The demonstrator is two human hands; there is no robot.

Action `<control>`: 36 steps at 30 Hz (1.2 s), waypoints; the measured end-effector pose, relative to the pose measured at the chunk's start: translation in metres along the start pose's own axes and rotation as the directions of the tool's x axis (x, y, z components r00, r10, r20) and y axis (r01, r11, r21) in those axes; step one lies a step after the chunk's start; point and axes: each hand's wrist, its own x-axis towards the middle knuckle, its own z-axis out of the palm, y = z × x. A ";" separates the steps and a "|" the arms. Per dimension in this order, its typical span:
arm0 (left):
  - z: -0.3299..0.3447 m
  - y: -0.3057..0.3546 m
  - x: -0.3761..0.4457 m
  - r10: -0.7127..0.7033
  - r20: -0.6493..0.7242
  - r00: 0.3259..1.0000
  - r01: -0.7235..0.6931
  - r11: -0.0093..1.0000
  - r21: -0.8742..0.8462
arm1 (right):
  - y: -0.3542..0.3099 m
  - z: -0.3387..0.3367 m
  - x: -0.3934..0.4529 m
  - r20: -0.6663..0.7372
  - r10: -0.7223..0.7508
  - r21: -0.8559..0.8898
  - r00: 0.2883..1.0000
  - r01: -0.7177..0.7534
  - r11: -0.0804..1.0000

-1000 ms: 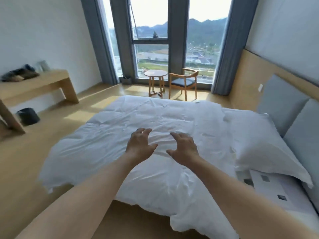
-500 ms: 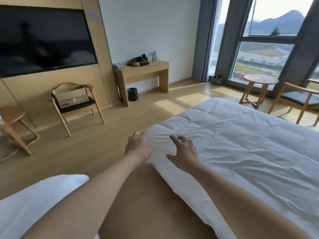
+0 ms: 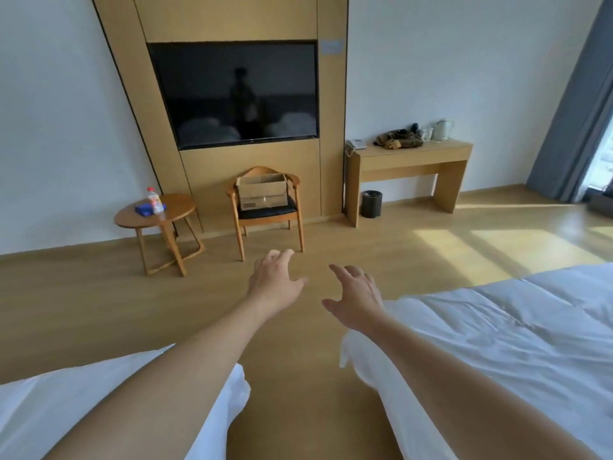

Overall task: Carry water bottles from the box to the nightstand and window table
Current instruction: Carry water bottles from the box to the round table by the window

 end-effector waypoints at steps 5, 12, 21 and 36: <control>-0.002 -0.011 0.091 -0.074 -0.057 0.996 0.076 0.997 0.016 | -0.001 -0.013 0.120 0.057 -0.097 0.006 0.994 0.097 0.995; 0.016 -0.053 0.205 -0.215 -0.050 0.975 0.218 0.973 0.075 | -0.005 0.013 0.257 0.133 -0.163 0.043 0.978 0.158 0.986; 0.061 -0.126 0.408 -0.211 -0.027 0.977 0.213 0.974 0.077 | -0.012 0.071 0.475 0.140 -0.151 0.048 0.979 0.145 0.988; 0.068 -0.213 0.761 -0.156 0.022 0.988 0.155 0.987 0.041 | -0.049 0.099 0.833 0.128 -0.104 0.034 0.986 0.100 0.994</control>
